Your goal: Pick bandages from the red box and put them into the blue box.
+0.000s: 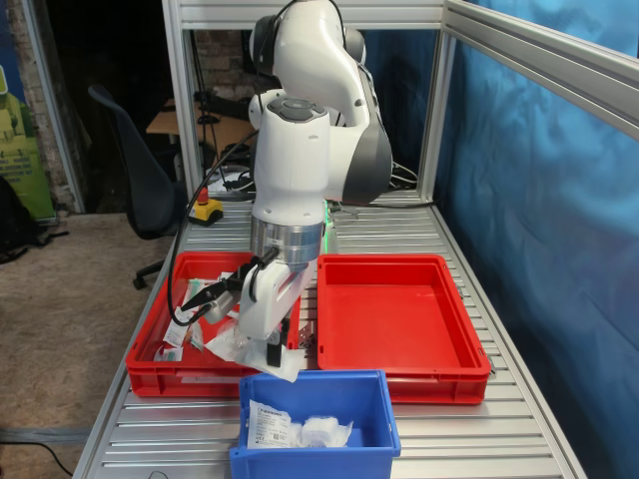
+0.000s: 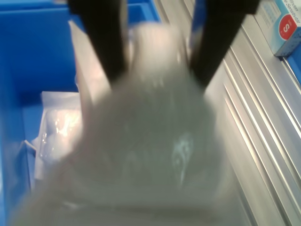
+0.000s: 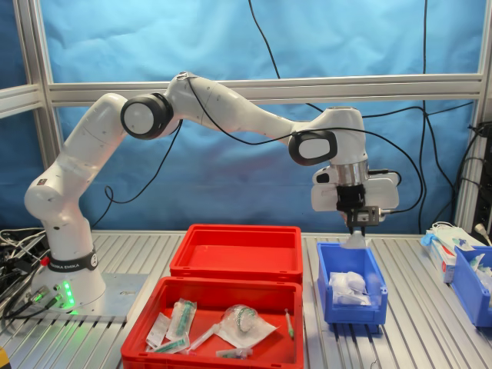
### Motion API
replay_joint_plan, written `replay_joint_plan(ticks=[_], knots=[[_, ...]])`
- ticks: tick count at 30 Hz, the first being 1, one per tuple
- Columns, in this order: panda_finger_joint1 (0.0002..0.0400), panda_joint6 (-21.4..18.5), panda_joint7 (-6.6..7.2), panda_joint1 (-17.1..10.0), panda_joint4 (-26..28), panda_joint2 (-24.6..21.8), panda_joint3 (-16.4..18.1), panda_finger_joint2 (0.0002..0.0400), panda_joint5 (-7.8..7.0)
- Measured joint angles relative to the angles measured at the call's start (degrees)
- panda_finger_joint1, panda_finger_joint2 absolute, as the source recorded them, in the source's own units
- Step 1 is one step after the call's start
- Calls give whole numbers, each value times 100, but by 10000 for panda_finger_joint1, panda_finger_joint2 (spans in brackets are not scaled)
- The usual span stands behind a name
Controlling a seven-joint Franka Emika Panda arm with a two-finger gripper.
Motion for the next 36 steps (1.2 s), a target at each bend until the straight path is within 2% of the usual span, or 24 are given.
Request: replay_joint_plan(ticks=[4,5,8,9,14,15,18,19,23,24,28,29,33,34,36], knots=[[65,0,0,16,0,0,0,65,0],[112,0,0,23,0,0,0,112,0],[112,0,0,33,0,0,0,112,0],[162,0,0,39,0,0,0,162,0],[162,0,0,41,0,0,0,162,0],[213,0,0,41,0,0,0,213,0],[213,0,0,41,0,0,0,213,0],[262,0,0,41,0,0,0,262,0],[262,0,0,42,0,0,0,262,0],[313,0,0,41,0,0,0,313,0],[313,0,0,42,0,0,0,313,0],[363,0,0,42,0,0,0,363,0],[363,0,0,70,0,0,-9,363,0],[393,0,0,82,0,0,-11,393,0],[393,0,0,112,0,0,-15,393,0]])
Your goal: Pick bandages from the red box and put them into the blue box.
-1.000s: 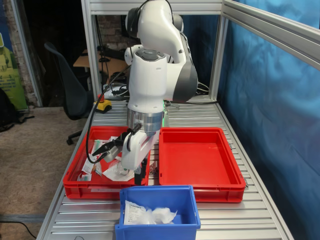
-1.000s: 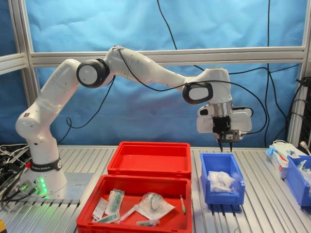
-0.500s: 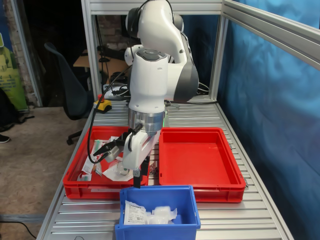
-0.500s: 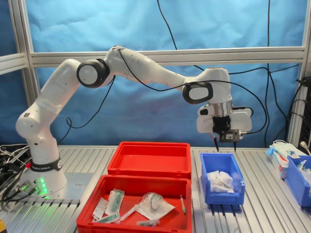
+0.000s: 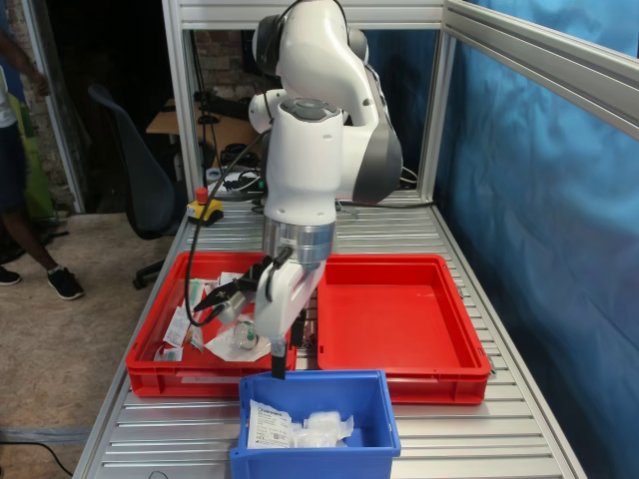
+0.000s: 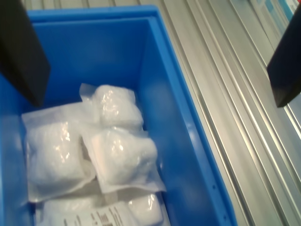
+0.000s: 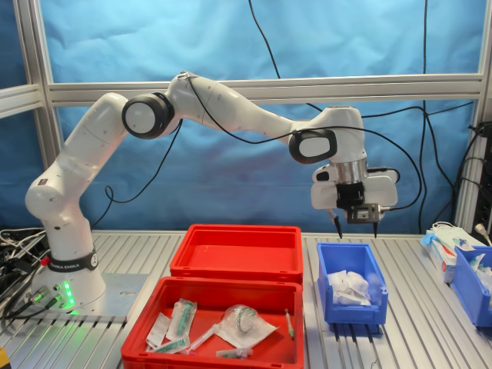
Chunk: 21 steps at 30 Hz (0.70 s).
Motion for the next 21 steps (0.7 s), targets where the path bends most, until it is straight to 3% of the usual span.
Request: replay_joint_plan(ticks=[11,21], knots=[[400,0,0,272,-4,-116,107,400,0],[400,0,0,287,-100,-458,399,400,-11]])
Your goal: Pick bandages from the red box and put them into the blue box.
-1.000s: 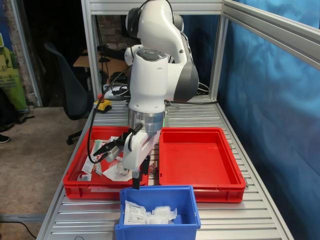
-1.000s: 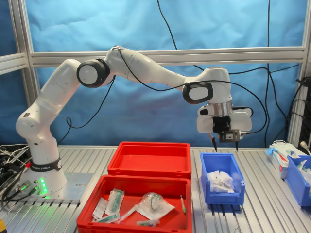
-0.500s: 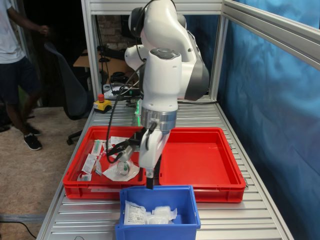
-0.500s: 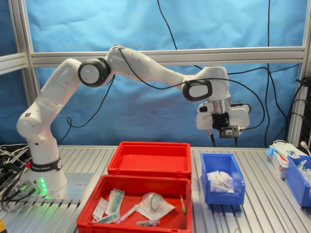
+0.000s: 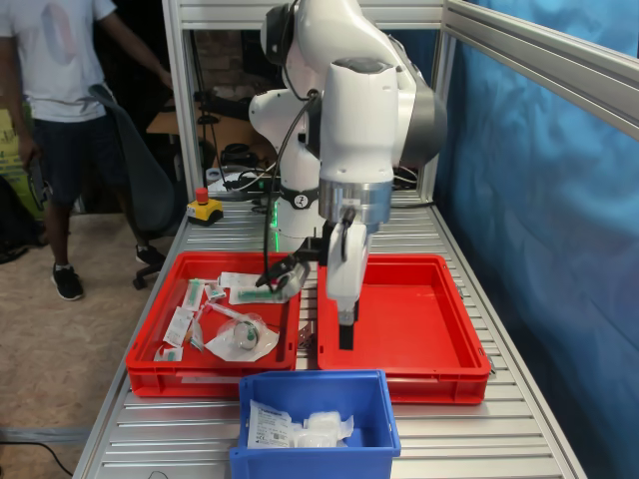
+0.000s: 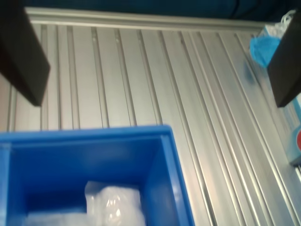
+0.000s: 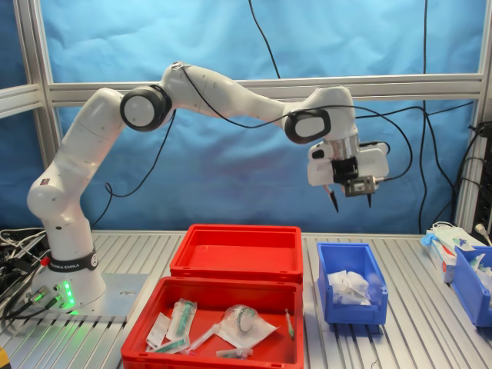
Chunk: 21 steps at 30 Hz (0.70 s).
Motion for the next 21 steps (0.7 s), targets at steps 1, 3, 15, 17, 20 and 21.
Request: replay_joint_plan(ticks=[1,3,15,17,20,21], knots=[[400,0,0,-7,-30,-43,35,400,-15],[400,0,0,-26,-117,-144,114,400,-59],[400,0,0,-379,-1204,-972,779,400,-566],[400,0,0,-518,-1529,-1170,933,400,-662],[400,0,0,-666,-1887,-1390,1068,400,-734],[400,0,0,-758,-2117,-1530,1137,400,-773]])
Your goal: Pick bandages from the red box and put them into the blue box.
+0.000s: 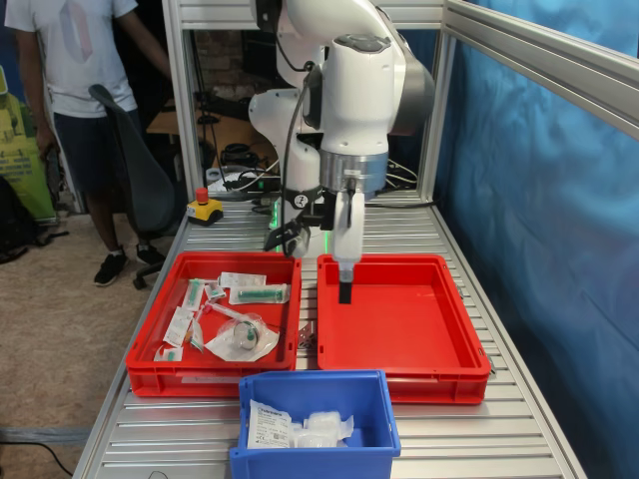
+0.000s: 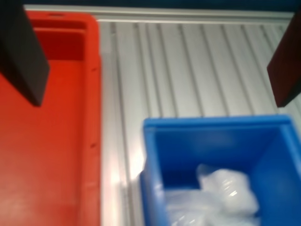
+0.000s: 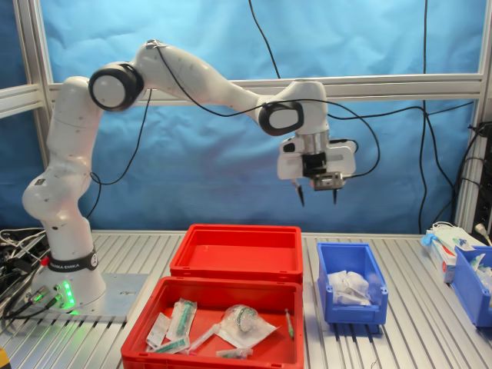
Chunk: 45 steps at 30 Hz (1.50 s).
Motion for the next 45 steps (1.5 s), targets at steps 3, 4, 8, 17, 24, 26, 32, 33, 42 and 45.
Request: replay_joint_plan(ticks=[3,4,8,17,24,26,32,33,42,45], knots=[[400,0,0,-182,-485,-302,109,400,-78],[400,0,0,-223,-608,-380,131,400,-102],[400,1,0,-394,-1084,-689,212,400,-179],[400,0,0,-877,-2150,-1423,480,400,-251],[400,0,0,-1142,-2499,-1717,629,400,-263],[400,0,0,-1220,-2583,-1799,655,400,-267],[400,0,0,-1362,-2716,-1916,680,400,-279],[400,0,0,-1371,-2726,-1920,680,400,-281],[400,0,0,-1413,-2800,-1926,685,400,-302],[400,0,0,-1413,-2805,-1926,687,400,-308]])
